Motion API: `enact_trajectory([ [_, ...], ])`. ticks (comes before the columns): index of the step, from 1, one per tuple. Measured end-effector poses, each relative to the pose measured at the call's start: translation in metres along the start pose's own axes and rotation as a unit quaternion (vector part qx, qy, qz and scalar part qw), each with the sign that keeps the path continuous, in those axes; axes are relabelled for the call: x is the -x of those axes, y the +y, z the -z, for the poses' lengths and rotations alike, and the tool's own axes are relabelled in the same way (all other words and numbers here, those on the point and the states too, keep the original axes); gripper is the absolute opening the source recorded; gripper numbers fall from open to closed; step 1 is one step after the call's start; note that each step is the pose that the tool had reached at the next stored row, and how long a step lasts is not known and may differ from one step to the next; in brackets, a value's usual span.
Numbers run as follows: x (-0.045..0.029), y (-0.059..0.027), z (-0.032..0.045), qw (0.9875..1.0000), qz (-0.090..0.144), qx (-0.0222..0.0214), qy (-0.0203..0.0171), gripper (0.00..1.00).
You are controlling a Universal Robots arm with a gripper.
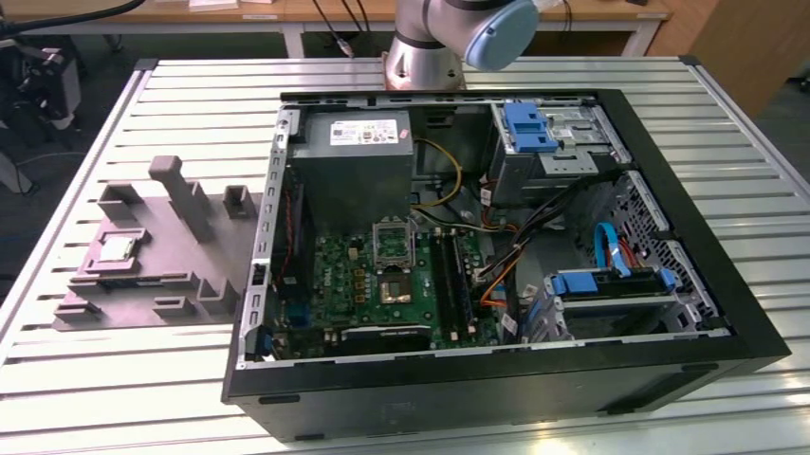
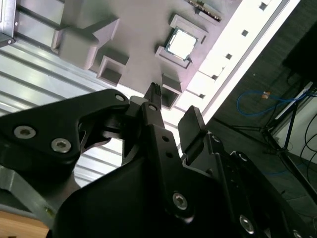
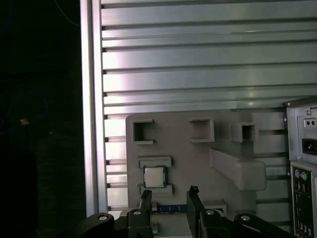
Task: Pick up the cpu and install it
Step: 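Pick up the cpu and move it towards the insertion slot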
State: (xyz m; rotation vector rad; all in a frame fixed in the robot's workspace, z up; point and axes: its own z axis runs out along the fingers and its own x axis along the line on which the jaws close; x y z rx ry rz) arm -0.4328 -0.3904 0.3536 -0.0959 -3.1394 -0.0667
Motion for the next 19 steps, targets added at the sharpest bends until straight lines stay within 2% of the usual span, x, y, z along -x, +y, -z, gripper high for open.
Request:
enact_trajectory([
  [11,-0.001,-0.0001,-0.0004,1.0,0.0,0.0,-0.0001,0.43],
  [12,-0.001,-0.0001,-0.0004,1.0,0.0,0.0,-0.0001,0.48],
  [13,-0.001,0.0,-0.0004,1.0,0.0,0.0,-0.0001,0.48],
  [15,-0.001,-0.0001,-0.0004,1.0,0.0,0.0,-0.0001,0.6],
  [17,-0.001,0.0,-0.0004,1.0,0.0,0.0,-0.0002,0.6],
  [18,-0.001,0.0,-0.0004,1.0,0.0,0.0,-0.0002,0.66],
  [19,-0.001,0.0,-0.0004,1.0,0.0,0.0,-0.0002,0.66],
])
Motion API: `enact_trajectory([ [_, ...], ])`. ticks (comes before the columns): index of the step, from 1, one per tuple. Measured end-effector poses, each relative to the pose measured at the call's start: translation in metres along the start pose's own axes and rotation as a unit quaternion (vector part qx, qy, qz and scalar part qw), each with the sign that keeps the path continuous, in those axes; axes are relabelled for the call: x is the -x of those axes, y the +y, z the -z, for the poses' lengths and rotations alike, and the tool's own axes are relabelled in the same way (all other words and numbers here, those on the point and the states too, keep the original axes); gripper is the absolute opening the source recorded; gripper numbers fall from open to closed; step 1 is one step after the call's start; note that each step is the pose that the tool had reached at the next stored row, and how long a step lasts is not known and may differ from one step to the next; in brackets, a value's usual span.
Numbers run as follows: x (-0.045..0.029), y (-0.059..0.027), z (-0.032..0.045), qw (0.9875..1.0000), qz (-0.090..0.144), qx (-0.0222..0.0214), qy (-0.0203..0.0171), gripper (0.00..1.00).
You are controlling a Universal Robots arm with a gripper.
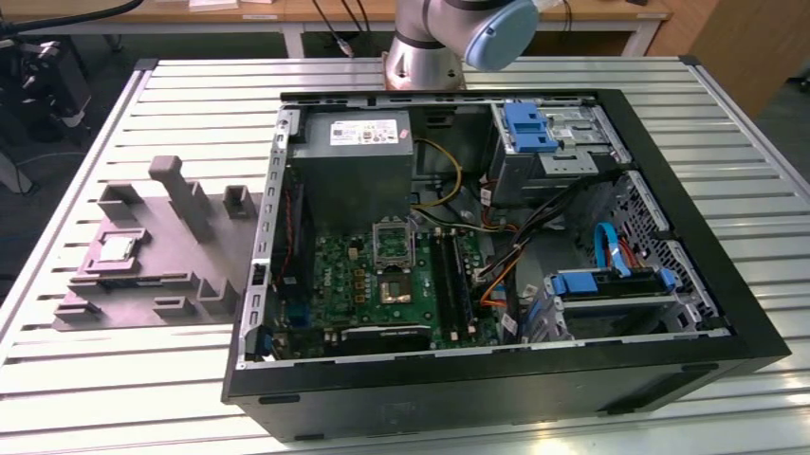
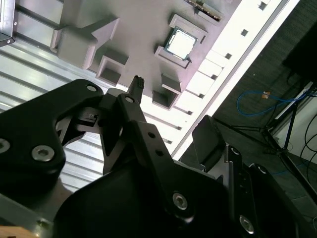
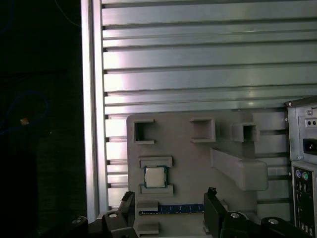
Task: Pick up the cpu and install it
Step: 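Pick up the cpu and move it towards the insertion slot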
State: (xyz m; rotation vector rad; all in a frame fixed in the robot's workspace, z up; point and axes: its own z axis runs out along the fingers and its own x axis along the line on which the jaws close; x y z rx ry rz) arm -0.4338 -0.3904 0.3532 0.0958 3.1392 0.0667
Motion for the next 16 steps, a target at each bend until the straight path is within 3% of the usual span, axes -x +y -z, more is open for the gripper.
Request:
enact_trajectory([
  [16,0.0,0.0,-0.0006,1.0,0.003,0.0,0.0,0.66],
])
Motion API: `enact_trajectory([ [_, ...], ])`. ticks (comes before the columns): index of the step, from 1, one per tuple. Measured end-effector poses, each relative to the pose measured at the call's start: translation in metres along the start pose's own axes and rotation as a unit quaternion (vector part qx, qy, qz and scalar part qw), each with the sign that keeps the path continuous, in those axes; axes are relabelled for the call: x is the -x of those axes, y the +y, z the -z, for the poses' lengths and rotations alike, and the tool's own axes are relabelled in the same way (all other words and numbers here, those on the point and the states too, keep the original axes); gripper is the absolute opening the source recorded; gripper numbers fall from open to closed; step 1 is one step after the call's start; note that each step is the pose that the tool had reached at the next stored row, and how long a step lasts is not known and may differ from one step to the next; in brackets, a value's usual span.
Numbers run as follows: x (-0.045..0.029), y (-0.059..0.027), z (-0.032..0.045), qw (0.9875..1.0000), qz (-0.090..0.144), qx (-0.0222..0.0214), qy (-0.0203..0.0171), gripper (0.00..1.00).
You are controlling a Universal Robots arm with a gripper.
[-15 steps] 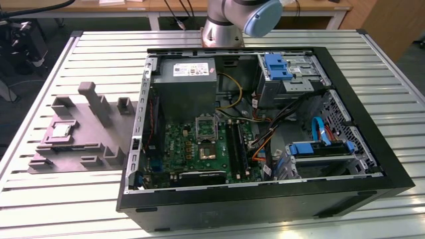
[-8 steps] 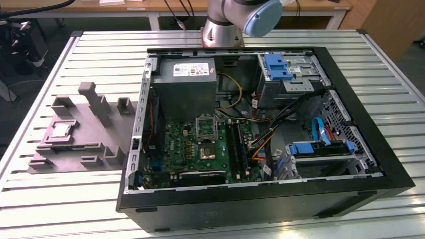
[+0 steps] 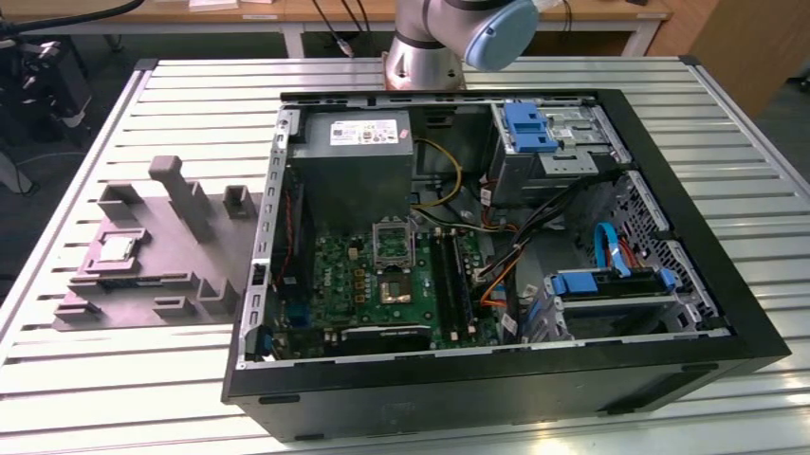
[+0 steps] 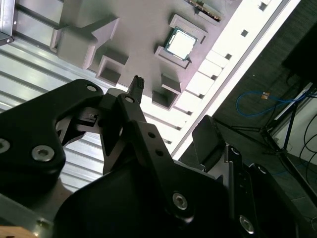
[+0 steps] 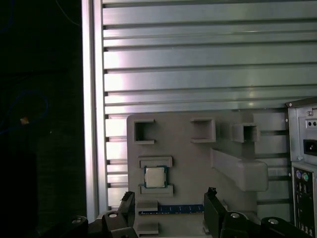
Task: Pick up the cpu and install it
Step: 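Pick up the cpu and move it towards the insertion slot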
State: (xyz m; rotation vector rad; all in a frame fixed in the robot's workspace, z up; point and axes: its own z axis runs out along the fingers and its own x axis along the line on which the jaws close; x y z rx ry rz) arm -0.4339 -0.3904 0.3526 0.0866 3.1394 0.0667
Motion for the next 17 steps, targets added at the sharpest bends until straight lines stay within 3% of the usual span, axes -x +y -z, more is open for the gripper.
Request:
enact_trajectory([
  [17,-0.001,-0.0001,-0.0025,1.0,0.002,0.0,0.0,0.66],
])
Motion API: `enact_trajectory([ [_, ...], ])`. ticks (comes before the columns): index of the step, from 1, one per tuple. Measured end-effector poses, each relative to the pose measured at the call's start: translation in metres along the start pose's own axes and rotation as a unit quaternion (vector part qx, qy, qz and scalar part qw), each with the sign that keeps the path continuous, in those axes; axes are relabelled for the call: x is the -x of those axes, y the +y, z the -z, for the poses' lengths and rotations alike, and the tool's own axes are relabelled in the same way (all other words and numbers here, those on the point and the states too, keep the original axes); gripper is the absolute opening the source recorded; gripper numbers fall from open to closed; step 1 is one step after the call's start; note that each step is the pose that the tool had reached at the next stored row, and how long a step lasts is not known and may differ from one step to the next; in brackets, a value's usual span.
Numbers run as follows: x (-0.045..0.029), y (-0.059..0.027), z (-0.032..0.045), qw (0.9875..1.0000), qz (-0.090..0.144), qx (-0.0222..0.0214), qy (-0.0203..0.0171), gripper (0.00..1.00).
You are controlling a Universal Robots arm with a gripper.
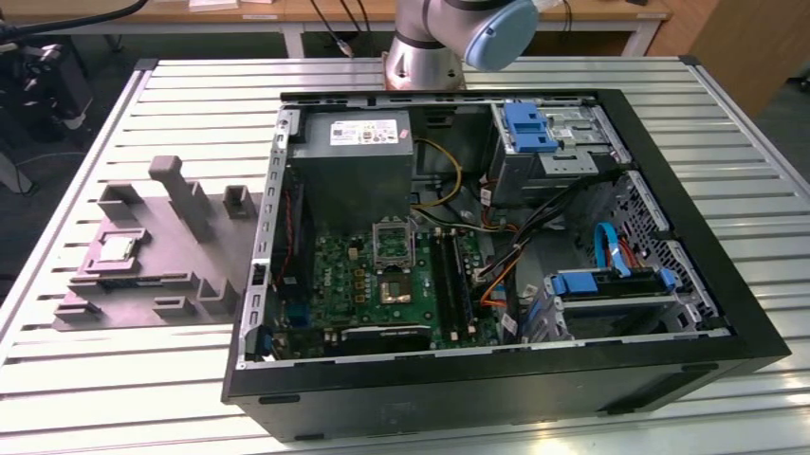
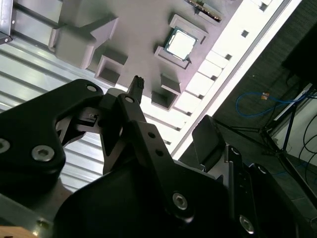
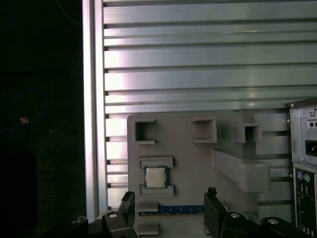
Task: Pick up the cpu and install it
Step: 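Pick up the cpu and move it towards the insertion slot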
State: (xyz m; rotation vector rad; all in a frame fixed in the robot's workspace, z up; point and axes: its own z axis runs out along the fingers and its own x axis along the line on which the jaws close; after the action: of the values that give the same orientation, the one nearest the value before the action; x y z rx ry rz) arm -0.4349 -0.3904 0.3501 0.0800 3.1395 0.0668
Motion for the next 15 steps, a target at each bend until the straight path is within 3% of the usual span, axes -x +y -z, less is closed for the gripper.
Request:
enact_trajectory([
  [7,-0.0034,-0.0002,-0.0005,1.0,0.0,0.0,0.0,0.66],
  [15,-0.0034,-0.0019,-0.0136,1.0,0.001,0.0,0.0002,0.66],
])
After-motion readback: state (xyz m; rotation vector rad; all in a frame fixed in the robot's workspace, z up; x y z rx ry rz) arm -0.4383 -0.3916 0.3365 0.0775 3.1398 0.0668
